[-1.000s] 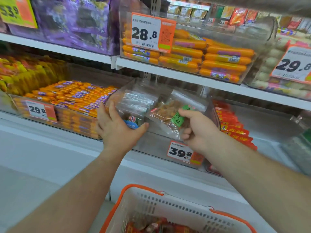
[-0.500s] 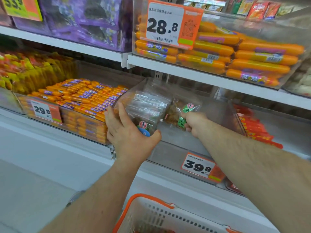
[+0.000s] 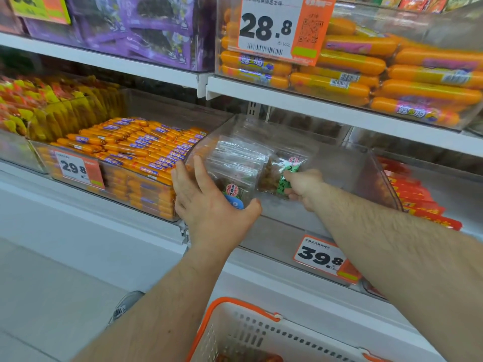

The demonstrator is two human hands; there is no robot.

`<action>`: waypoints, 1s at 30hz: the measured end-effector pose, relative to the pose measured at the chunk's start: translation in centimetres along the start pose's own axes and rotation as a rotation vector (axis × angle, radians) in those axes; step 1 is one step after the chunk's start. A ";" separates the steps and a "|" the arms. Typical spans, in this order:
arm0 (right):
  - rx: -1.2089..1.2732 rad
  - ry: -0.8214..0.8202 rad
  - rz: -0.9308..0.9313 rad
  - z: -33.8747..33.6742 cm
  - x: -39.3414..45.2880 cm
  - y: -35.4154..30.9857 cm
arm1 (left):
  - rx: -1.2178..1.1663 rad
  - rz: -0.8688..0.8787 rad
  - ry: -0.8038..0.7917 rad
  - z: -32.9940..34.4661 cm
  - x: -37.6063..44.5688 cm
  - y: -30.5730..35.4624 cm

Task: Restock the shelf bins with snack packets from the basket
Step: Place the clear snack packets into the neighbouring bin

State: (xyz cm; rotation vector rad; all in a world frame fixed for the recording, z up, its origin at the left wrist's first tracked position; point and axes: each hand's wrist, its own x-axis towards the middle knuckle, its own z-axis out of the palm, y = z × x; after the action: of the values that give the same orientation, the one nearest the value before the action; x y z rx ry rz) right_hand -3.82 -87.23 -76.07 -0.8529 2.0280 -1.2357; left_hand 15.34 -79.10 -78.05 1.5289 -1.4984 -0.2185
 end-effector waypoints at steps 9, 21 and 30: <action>-0.038 0.031 0.028 -1.5 -0.8 -0.6 | -0.026 0.114 0.096 -1.1 0.1 1.0; -0.100 0.284 -1.310 -5.9 -17.9 5.6 | 0.354 0.552 -1.322 -1.4 -6.5 -0.7; -0.646 -0.282 -0.406 -4.4 -19.3 25.9 | 0.659 0.458 -1.579 -0.2 -9.3 -3.2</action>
State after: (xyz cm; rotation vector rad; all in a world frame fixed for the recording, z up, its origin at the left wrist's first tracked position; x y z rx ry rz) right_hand -0.83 -60.71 -94.78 -1.7032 2.0912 -0.5726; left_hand 15.52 -71.75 -84.60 1.3496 -3.3617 -0.8400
